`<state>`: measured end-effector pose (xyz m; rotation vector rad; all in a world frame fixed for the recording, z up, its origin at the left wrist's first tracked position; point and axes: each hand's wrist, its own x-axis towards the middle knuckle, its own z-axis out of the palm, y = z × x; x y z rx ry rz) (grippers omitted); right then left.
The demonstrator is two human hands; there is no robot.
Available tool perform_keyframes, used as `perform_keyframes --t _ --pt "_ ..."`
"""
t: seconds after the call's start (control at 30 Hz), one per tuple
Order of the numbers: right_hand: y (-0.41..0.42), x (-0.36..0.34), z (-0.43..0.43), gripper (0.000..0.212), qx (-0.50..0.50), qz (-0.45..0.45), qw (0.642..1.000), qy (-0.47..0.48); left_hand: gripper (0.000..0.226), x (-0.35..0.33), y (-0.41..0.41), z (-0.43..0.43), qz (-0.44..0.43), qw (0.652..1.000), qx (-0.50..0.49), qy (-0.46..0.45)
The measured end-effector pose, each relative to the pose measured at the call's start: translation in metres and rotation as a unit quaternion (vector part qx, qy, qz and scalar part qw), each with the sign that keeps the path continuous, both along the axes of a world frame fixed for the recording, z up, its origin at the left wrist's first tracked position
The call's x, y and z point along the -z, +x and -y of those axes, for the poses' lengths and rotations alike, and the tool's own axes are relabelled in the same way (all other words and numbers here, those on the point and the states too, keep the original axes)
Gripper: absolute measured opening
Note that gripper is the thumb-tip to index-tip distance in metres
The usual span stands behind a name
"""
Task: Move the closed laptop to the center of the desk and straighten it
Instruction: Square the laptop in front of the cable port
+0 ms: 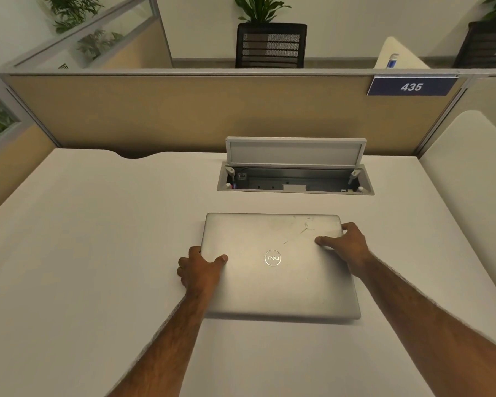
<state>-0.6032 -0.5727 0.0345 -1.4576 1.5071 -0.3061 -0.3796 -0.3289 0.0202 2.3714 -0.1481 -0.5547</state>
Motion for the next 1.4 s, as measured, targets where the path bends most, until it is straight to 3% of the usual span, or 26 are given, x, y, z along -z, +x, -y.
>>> perform_keyframes --t 0.87,1.13,1.4 --pt "0.003 0.012 0.005 0.098 -0.069 -0.129 0.988 -0.04 0.077 0.004 0.001 -0.004 0.021 0.997 0.066 0.028" --pt "-0.021 0.017 -0.048 0.077 -0.069 -0.192 0.977 -0.061 0.074 0.002 -0.001 -0.019 0.025 0.992 0.109 0.056" --pt "-0.025 0.012 -0.052 0.074 0.003 -0.12 0.992 -0.03 0.071 -0.001 -0.006 -0.013 0.006 0.995 0.082 0.051"
